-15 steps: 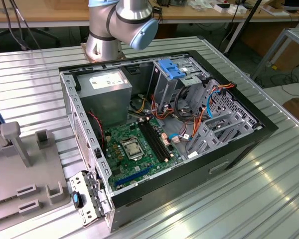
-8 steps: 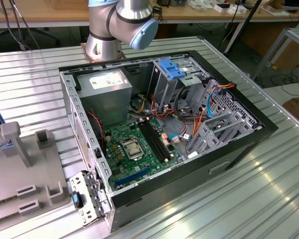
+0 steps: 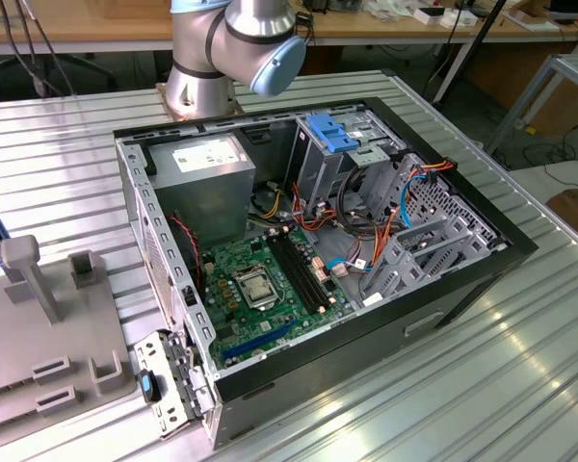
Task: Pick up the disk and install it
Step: 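Pick up the disk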
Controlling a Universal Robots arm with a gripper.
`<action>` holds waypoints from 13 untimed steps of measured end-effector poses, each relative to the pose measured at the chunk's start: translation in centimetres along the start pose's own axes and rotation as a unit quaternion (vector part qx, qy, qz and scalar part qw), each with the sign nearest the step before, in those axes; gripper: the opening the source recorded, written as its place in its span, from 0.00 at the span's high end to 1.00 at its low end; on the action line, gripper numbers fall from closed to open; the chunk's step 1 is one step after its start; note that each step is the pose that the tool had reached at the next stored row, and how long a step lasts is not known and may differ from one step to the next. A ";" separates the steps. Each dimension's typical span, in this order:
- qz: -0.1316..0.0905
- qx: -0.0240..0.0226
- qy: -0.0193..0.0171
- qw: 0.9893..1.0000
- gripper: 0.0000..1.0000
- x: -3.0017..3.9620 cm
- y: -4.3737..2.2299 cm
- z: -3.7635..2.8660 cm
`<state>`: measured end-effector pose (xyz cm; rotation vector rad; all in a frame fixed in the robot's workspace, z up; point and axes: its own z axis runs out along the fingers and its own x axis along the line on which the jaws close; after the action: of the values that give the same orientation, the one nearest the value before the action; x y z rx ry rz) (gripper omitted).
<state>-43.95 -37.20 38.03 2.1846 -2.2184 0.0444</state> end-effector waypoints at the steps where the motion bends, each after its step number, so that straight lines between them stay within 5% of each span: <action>1: 0.000 0.000 0.000 1.000 0.63 0.01 0.00 -0.28; 10: 0.000 0.000 0.000 1.000 0.63 0.12 0.00 -2.97; 13: 0.000 0.000 0.000 1.000 0.63 0.18 -0.01 -4.42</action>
<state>-43.95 -37.20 42.46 2.1846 -2.2182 0.0443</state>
